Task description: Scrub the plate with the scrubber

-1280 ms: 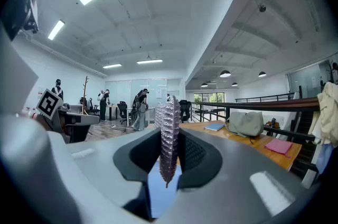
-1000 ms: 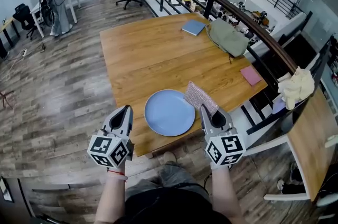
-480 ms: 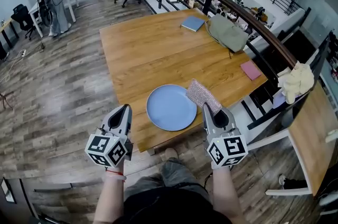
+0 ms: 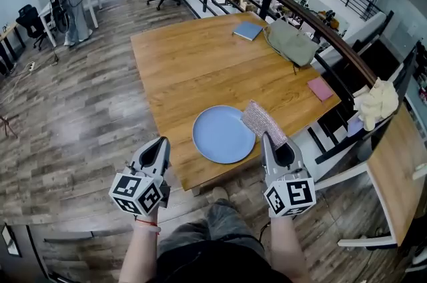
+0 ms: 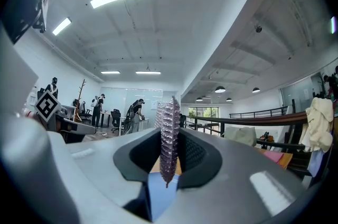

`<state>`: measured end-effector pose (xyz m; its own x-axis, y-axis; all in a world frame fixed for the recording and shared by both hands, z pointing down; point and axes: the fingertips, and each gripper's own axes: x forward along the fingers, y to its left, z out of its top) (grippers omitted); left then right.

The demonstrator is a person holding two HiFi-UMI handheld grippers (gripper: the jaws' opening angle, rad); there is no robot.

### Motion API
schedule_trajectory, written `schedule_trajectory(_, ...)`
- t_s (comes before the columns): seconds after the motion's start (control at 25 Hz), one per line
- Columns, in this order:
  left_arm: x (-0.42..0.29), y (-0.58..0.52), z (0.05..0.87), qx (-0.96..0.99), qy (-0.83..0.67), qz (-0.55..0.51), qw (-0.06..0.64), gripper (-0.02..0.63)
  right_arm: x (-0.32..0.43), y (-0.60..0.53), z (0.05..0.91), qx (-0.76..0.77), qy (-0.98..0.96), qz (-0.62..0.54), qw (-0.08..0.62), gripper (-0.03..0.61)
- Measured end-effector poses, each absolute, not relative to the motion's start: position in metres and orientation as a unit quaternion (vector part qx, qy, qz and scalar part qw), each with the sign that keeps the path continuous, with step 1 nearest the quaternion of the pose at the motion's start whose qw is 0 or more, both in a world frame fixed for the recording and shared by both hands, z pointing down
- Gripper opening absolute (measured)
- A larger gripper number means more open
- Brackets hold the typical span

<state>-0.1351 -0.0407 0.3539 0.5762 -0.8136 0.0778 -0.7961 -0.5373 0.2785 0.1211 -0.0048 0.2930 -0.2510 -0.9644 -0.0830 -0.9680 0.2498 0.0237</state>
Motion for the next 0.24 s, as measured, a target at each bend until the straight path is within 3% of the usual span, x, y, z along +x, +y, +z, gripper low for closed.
schedule_trajectory(0.24, -0.156, -0.032, 0.358, 0.87, -0.47, -0.031, 0.147, -0.005, 0.106, -0.002, 0.294, -0.607, 0.793, 0.035, 0.028, 0.081)
